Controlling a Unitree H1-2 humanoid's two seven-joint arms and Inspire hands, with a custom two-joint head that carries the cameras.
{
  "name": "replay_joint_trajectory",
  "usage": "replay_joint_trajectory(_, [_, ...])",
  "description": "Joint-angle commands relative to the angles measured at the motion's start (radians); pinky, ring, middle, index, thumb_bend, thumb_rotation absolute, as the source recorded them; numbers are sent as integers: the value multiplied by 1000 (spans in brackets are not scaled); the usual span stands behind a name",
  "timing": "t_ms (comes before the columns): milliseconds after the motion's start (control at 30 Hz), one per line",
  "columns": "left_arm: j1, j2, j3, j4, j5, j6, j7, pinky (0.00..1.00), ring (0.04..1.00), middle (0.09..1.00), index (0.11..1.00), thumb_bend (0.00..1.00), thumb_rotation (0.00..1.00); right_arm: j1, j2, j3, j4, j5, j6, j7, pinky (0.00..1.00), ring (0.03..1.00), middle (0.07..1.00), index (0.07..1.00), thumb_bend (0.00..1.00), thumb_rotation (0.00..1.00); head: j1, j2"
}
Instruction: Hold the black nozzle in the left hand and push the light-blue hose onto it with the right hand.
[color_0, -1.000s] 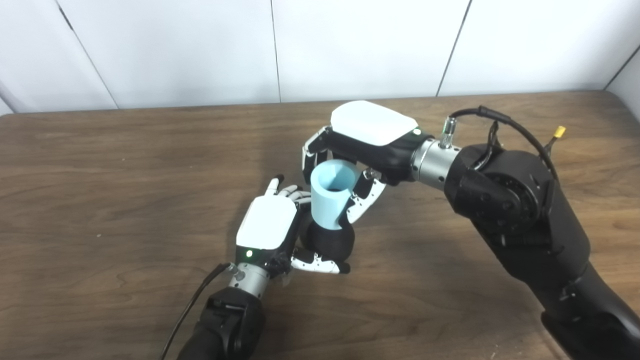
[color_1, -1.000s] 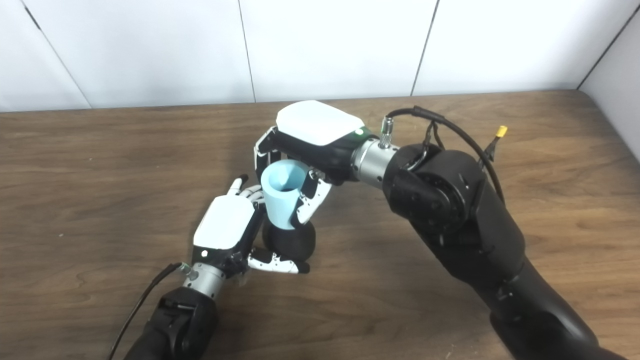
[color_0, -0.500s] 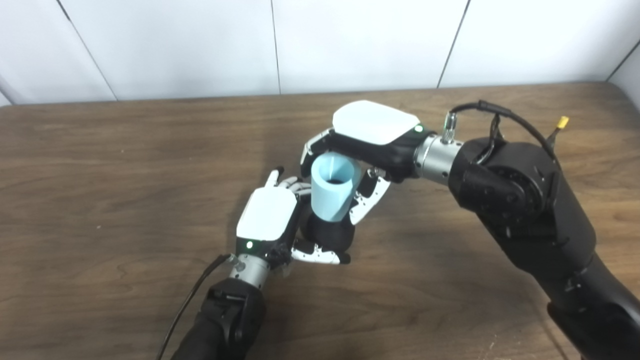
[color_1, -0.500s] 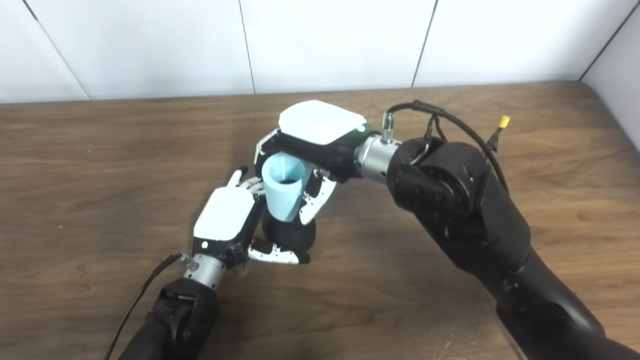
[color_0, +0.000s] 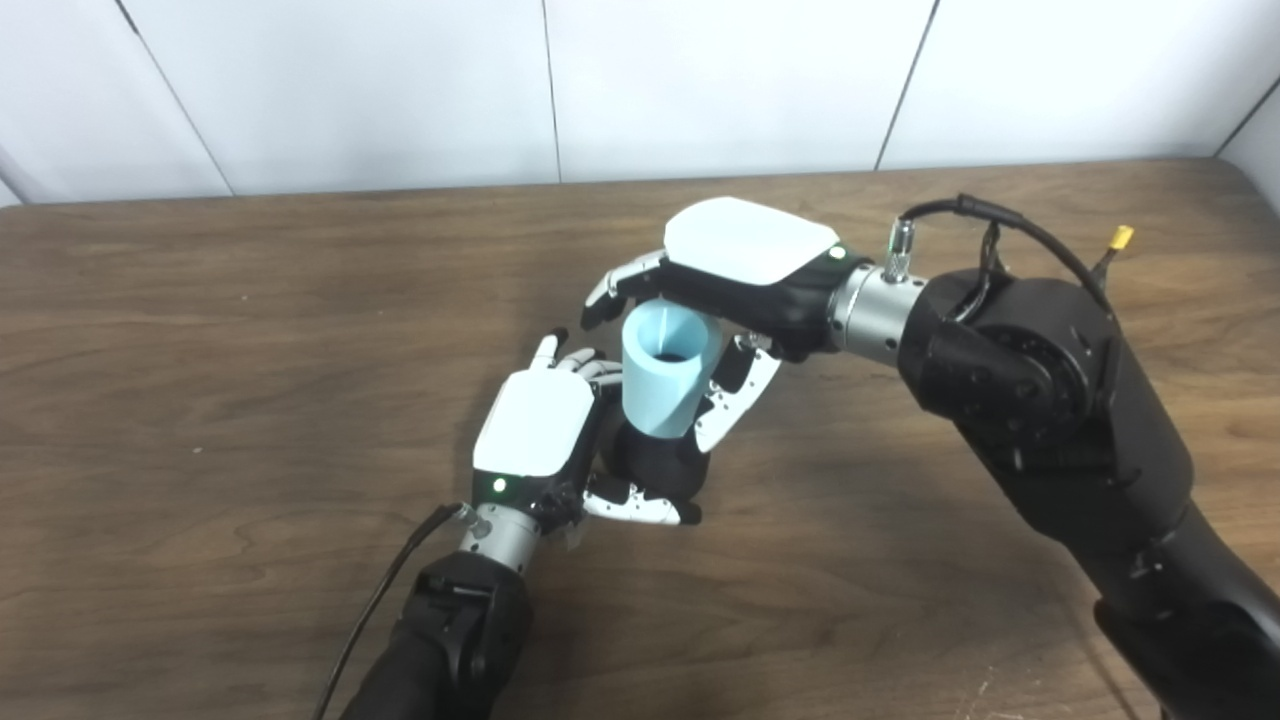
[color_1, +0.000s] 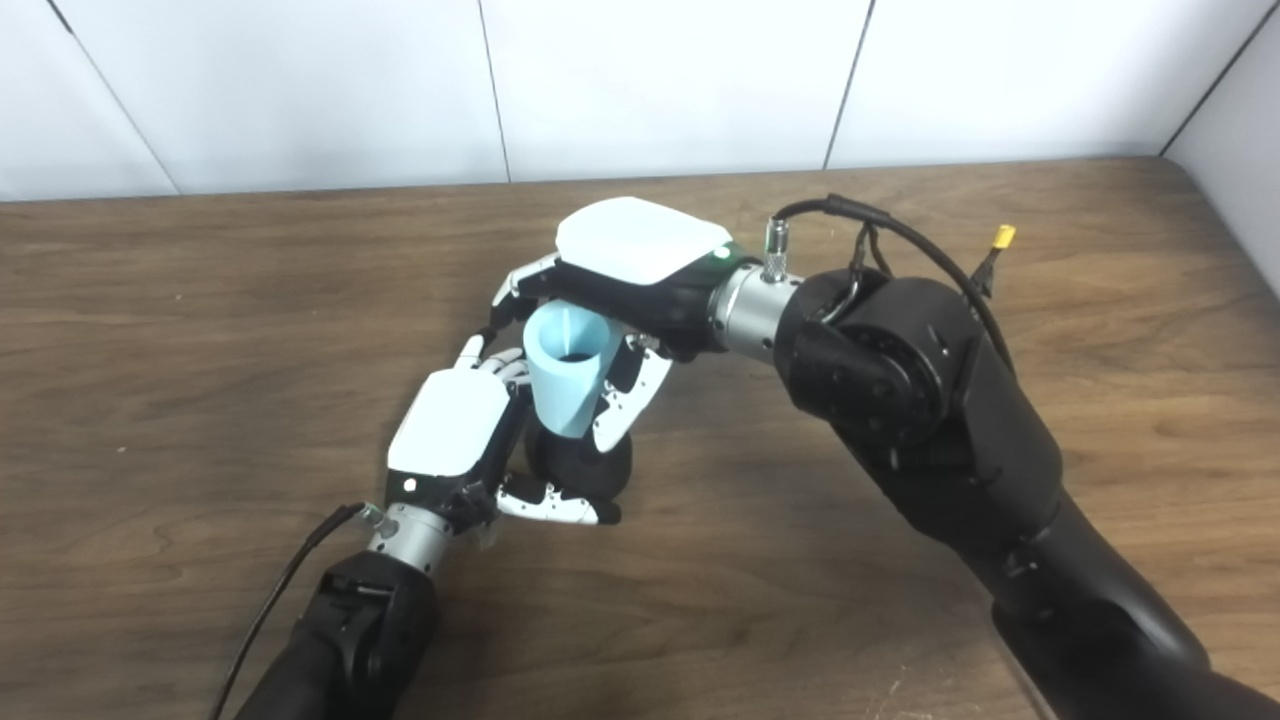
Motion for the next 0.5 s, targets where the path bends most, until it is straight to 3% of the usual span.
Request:
replay_joint_trajectory(0, [17,0,-13,4,1,0,-45,1000,857,762,484,524,53,-41,-4,-22,-9,8,-27,-33,600,691,734,762,1000,280,0,1])
replay_joint_trajectory(167, [19,0,-12,2,1,-1,-42,1000,857,761,484,524,53,-41,-5,-28,-11,-6,-69,-61,676,730,741,755,978,314,1,2])
replay_joint_trajectory(333, [19,-1,-11,6,0,-3,-38,1000,855,758,484,524,53,-26,-16,-54,-37,-11,-118,-91,750,810,813,800,811,556,2,1])
replay_joint_trajectory(467, [18,-5,-10,14,-2,-3,-30,1000,856,758,484,523,53,-2,-19,-82,-53,-10,-146,-115,754,821,839,825,763,660,1,-1])
